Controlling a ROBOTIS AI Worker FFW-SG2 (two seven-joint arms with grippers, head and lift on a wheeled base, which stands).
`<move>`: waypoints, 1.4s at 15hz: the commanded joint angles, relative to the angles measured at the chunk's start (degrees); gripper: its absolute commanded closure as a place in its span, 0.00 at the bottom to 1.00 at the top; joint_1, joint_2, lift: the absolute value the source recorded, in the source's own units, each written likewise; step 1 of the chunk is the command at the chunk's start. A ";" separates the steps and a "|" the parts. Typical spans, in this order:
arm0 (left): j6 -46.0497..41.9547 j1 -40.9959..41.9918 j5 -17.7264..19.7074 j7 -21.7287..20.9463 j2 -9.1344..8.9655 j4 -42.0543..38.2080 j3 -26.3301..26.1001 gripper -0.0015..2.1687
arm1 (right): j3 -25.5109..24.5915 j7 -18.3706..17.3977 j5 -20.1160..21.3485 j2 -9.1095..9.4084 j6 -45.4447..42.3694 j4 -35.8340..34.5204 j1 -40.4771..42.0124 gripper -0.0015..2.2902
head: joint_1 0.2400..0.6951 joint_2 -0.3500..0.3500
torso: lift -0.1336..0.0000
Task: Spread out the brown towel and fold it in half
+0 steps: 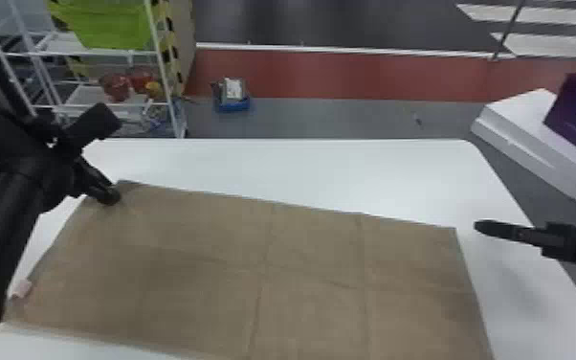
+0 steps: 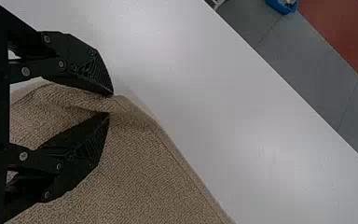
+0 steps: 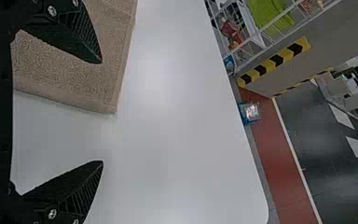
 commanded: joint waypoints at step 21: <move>-3.92 2.63 0.25 -1.25 1.19 -0.52 0.92 0.33 | 14.31 -1.88 12.39 2.11 -0.82 11.58 -9.48 0.18 | 1.00 0.51 | 0.00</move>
